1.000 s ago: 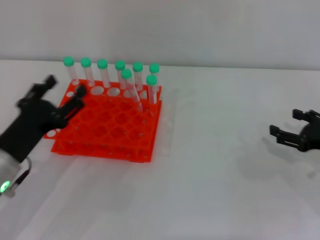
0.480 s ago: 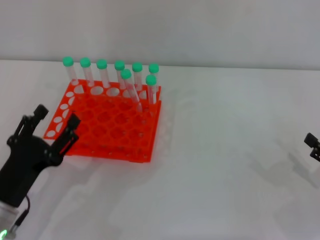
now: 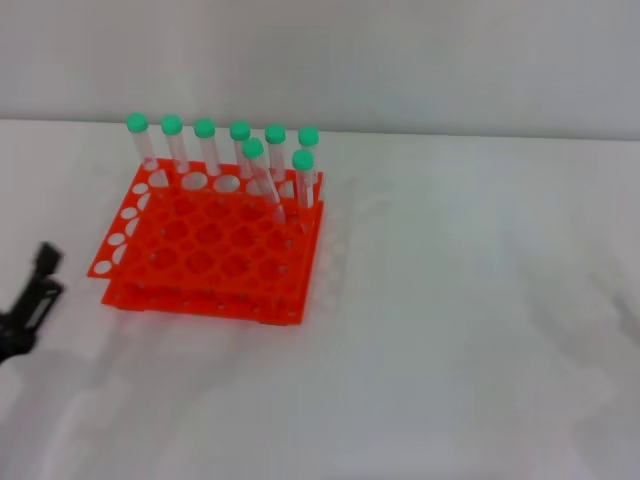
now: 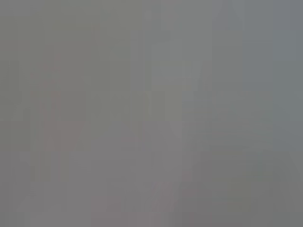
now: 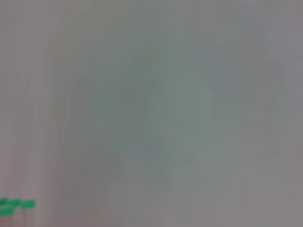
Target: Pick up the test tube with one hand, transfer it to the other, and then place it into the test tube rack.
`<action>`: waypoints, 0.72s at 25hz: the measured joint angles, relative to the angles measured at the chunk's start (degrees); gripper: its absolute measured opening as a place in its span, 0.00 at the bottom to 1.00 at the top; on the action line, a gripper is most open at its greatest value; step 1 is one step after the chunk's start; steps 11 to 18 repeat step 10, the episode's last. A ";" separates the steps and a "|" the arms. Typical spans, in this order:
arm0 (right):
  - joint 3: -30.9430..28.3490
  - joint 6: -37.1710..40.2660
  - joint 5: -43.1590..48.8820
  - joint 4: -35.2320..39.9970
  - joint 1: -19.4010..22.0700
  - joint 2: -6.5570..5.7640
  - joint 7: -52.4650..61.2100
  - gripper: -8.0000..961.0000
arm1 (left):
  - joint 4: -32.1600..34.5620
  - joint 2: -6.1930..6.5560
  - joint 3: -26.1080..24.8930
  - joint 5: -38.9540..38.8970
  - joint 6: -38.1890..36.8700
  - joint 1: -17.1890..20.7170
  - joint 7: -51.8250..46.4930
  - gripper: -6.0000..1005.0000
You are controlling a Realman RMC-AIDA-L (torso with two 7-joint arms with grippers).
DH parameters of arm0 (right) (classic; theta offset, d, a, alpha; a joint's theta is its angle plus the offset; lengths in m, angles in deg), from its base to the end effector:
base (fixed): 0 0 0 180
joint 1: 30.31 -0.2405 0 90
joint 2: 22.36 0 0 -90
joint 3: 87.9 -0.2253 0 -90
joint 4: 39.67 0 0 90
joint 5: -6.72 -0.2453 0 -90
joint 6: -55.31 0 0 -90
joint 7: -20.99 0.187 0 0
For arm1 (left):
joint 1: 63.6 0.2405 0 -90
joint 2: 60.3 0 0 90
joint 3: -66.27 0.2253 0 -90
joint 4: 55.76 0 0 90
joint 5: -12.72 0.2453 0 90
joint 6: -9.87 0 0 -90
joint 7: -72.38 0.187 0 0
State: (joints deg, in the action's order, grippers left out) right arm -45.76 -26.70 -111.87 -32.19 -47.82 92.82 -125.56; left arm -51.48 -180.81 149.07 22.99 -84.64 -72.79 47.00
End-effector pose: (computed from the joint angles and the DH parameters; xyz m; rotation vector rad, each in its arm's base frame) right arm 0.3483 0.3230 0.0190 -1.8179 0.5338 0.8651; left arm -0.3392 0.2602 0.0095 -1.5473 -0.5165 -1.0061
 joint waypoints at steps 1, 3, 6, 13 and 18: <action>-0.76 0.00 0.00 -0.03 -0.01 0.00 0.00 0.89 | -0.04 -0.04 -0.01 -1.00 -0.09 0.32 0.25 0.84; -2.68 0.09 0.00 -0.31 -0.03 0.00 0.04 0.89 | -0.23 -0.20 -0.01 -3.95 -0.23 1.26 0.80 0.84; -5.90 0.17 0.00 -1.53 -0.08 -0.04 0.04 0.89 | -0.52 -0.11 -0.02 -6.66 -0.36 1.97 1.20 0.84; -9.07 0.11 0.00 -3.14 -0.07 -0.05 0.04 0.89 | -0.67 0.09 -0.13 -9.38 -0.51 2.24 1.37 0.84; -9.07 0.11 0.00 -3.14 -0.07 -0.05 0.04 0.89 | -0.67 0.09 -0.13 -9.38 -0.51 2.24 1.37 0.84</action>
